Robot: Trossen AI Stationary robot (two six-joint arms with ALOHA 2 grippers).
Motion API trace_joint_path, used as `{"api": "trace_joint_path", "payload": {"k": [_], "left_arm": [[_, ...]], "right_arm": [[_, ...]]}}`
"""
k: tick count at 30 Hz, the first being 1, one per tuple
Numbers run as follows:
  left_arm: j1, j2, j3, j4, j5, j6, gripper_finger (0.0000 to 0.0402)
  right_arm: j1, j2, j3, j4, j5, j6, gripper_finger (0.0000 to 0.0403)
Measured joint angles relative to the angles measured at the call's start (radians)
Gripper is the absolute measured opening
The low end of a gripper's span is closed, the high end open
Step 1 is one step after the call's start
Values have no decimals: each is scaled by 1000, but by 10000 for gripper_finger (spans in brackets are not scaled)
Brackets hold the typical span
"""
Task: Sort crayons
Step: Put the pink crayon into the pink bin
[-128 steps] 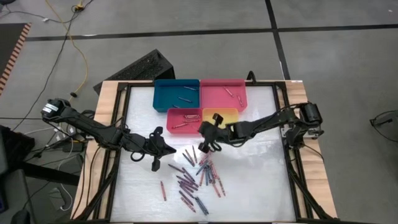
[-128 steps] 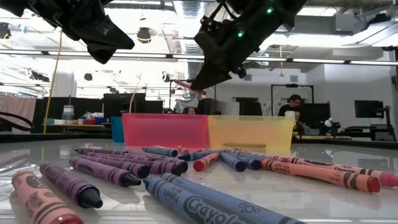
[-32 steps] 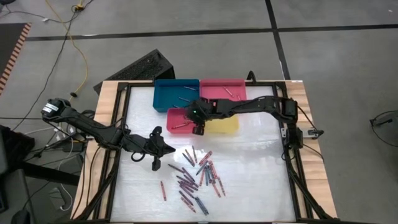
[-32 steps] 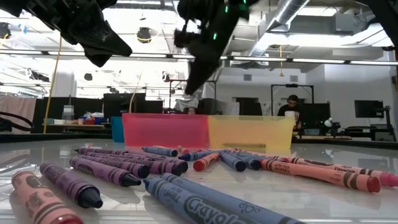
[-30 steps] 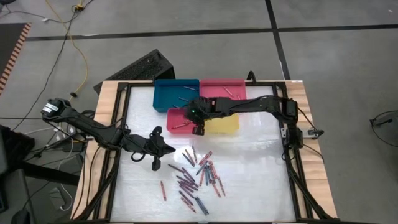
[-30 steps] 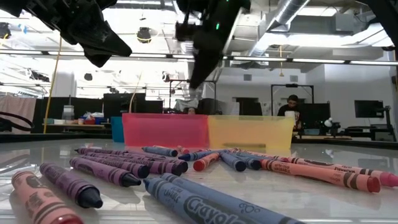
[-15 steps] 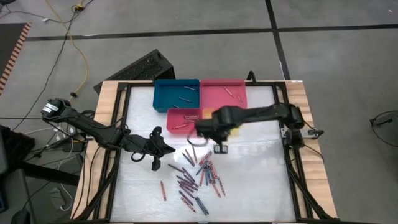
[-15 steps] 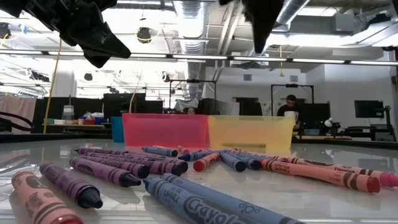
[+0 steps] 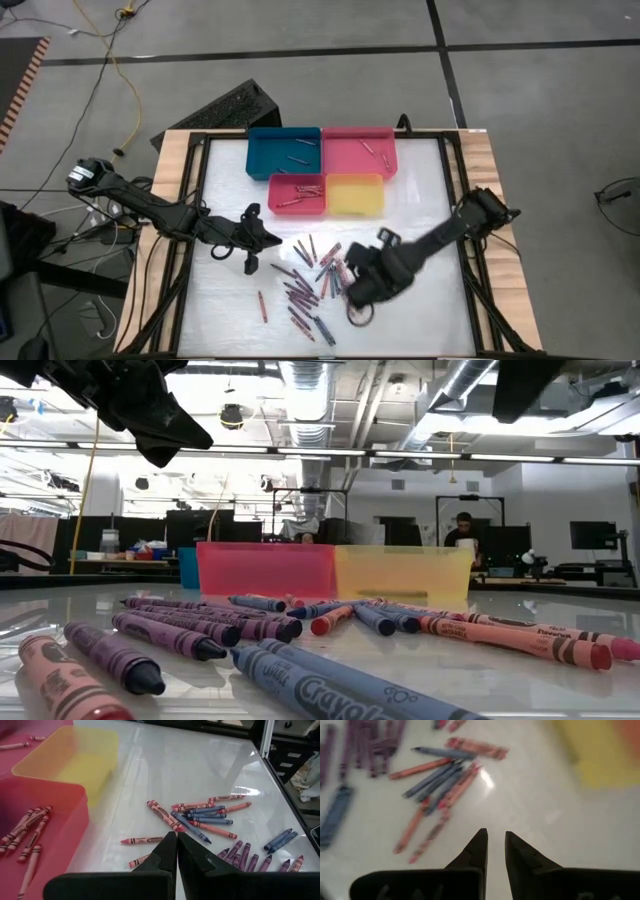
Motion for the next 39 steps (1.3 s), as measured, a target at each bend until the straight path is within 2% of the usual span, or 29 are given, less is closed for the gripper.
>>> {"api": "trace_joint_path", "payload": {"k": [5, 11, 15, 19, 26, 34, 39], "left_arm": [[0, 0, 0, 3, -1, -11, 0], [0, 0, 0, 3, -2, -24, 0], [0, 0, 0, 3, -2, -34, 0], [0, 0, 0, 3, -3, -35, 0], [0, 0, 0, 3, -49, -26, 0], [0, 0, 0, -4, -51, -26, 0], [0, 0, 0, -8, -53, -20, 0]], "right_arm": [[77, -1, -103, 149, 18, 146, 61], [105, 0, -263, 447, 17, 122, 61], [105, 0, -351, 570, -28, 127, 61], [103, 0, -409, 641, -80, 145, 61], [88, 0, -445, 693, -82, 119, 61], [43, 0, -445, 696, -100, -103, 61], [19, 0, -445, 739, -116, -98, 61]]}}
